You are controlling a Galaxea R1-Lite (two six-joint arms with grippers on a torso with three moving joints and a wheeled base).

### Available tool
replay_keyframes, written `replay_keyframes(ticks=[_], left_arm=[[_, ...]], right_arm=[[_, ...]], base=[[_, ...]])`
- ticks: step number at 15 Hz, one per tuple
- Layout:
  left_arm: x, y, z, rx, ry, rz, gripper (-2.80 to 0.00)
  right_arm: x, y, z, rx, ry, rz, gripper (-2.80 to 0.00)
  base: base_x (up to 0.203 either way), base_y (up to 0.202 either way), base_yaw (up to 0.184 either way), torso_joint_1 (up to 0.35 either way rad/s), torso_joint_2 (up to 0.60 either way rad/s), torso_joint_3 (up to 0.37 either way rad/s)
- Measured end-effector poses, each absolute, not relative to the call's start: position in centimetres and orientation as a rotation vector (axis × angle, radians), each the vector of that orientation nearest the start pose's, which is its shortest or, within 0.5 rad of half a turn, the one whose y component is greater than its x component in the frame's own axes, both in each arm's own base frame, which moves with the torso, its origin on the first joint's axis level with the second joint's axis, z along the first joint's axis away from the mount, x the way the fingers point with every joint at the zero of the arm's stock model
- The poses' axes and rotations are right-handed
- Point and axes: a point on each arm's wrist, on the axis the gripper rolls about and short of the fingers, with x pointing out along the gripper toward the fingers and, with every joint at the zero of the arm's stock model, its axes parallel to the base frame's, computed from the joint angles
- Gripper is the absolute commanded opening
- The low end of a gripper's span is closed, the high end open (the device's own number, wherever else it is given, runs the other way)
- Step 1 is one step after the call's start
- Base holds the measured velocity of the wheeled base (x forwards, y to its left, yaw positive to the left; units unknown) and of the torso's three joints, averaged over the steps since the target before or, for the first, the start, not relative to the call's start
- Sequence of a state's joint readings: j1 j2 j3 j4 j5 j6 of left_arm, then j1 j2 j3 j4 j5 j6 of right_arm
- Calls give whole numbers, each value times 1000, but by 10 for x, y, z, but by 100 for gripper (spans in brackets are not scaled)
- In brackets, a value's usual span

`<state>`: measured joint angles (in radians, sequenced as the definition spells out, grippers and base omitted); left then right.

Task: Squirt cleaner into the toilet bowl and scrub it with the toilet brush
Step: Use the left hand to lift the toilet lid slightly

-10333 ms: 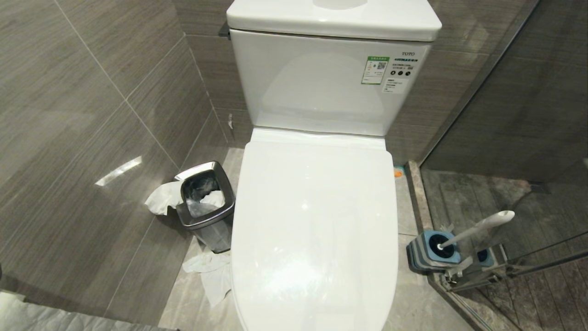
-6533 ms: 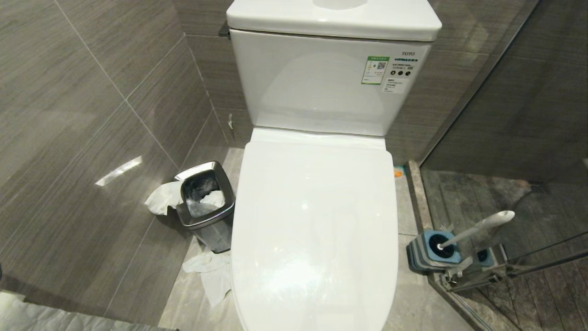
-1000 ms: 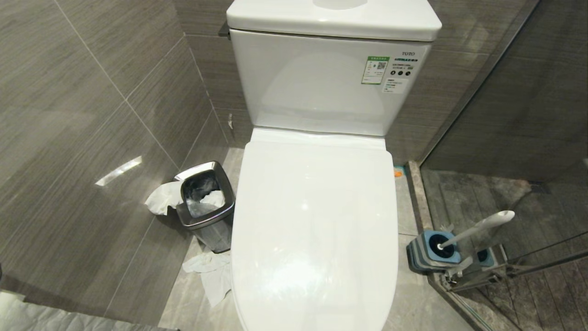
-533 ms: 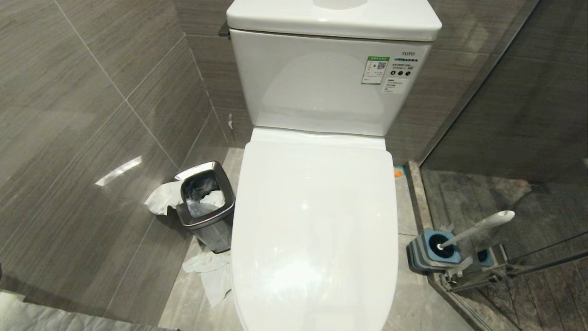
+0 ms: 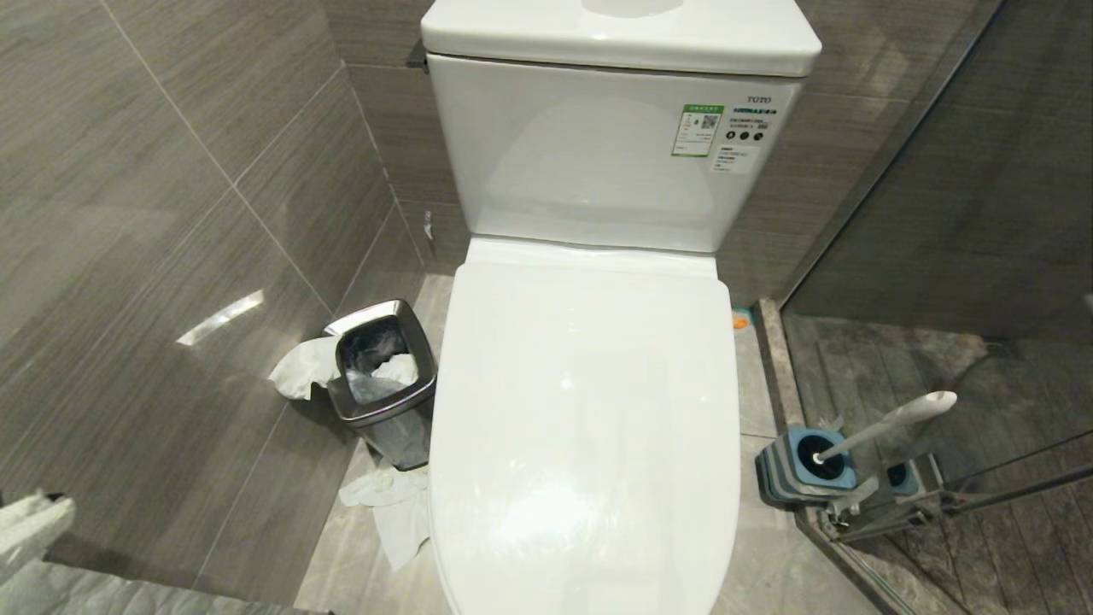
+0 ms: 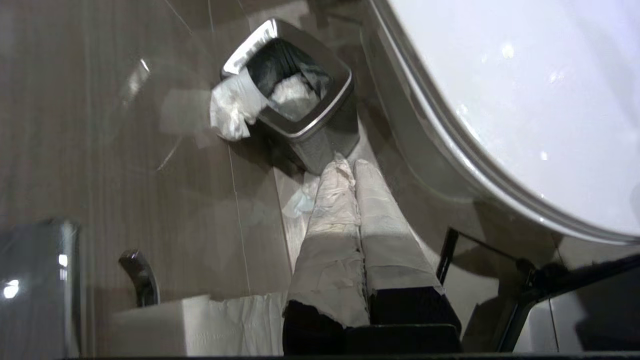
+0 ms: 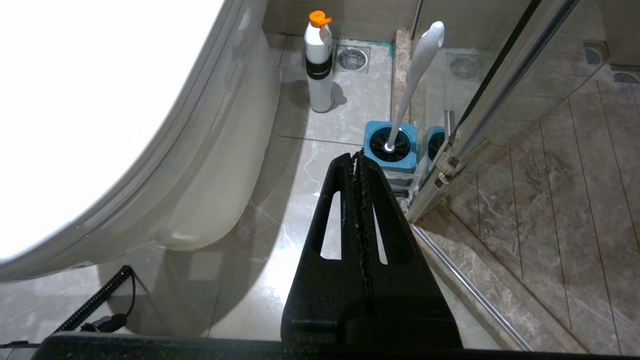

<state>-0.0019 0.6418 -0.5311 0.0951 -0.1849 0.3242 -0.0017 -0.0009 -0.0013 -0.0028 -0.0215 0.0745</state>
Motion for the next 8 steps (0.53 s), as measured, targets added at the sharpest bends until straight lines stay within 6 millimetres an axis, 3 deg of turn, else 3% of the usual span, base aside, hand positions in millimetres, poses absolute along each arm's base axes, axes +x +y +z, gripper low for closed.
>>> replay_keyframes(ticks=[8], left_arm=[[125, -18, 218, 369, 388, -291, -280]], right_arm=[[-23, 0, 76, 75, -5, -23, -280]], base=[[0, 0, 0, 0, 0, 0]])
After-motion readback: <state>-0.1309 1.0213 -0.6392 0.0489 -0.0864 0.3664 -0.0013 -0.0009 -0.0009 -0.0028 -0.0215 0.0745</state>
